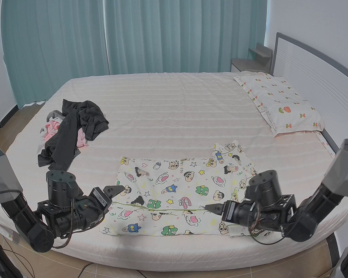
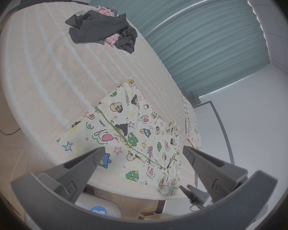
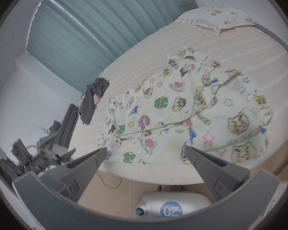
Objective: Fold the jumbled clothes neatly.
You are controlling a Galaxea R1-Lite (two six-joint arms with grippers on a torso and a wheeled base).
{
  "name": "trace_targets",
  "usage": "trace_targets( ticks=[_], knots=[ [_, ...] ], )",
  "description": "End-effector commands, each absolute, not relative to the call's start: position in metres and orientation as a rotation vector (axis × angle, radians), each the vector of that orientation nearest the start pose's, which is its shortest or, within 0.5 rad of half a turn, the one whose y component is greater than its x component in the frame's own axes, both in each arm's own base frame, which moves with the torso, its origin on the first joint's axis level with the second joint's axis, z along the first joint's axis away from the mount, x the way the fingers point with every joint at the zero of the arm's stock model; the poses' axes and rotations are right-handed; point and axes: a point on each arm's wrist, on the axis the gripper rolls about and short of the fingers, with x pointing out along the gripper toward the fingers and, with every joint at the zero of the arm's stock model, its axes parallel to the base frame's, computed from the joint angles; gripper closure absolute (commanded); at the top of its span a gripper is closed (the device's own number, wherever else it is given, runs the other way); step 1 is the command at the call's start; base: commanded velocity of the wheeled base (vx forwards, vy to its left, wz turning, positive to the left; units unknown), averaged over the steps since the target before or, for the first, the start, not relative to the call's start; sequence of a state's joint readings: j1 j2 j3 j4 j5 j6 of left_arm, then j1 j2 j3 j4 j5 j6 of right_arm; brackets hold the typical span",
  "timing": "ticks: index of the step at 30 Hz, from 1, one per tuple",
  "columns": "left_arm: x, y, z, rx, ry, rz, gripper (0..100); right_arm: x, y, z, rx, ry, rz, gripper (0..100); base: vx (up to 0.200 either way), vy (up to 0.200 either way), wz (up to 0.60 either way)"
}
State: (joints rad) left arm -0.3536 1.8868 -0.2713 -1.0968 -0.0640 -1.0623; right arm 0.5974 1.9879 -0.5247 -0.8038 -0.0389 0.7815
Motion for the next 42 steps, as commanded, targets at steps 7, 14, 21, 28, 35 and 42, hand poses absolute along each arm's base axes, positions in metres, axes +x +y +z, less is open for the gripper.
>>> trace_targets(
  ticks=[7,14,21,28,35,42],
  knots=[
    [0.234,-0.087,0.059,-0.953,0.668,-0.100,0,0.258,0.047,0.068,0.771,0.732,0.101,0,0.143,0.000,0.00],
    [0.233,-0.088,0.057,-0.947,0.676,-0.097,0,0.261,0.034,0.042,0.812,0.750,0.114,0,0.200,0.000,0.00],
    [0.234,-0.088,0.058,-0.947,0.674,-0.096,0,0.265,0.026,0.027,0.828,0.719,0.092,0,0.000,0.000,0.00],
    [0.234,-0.088,0.058,-0.948,0.669,-0.094,0,0.262,0.026,0.026,0.829,0.726,0.092,0,0.000,0.000,0.00],
    [0.234,-0.088,0.058,-0.948,0.671,-0.094,0,0.262,0.025,0.026,0.834,0.731,0.103,0,0.000,0.000,0.00],
    [0.235,-0.088,0.057,-0.947,0.678,-0.093,0,0.261,0.025,0.026,0.836,0.734,0.108,0,0.000,0.000,0.00]
  ],
)
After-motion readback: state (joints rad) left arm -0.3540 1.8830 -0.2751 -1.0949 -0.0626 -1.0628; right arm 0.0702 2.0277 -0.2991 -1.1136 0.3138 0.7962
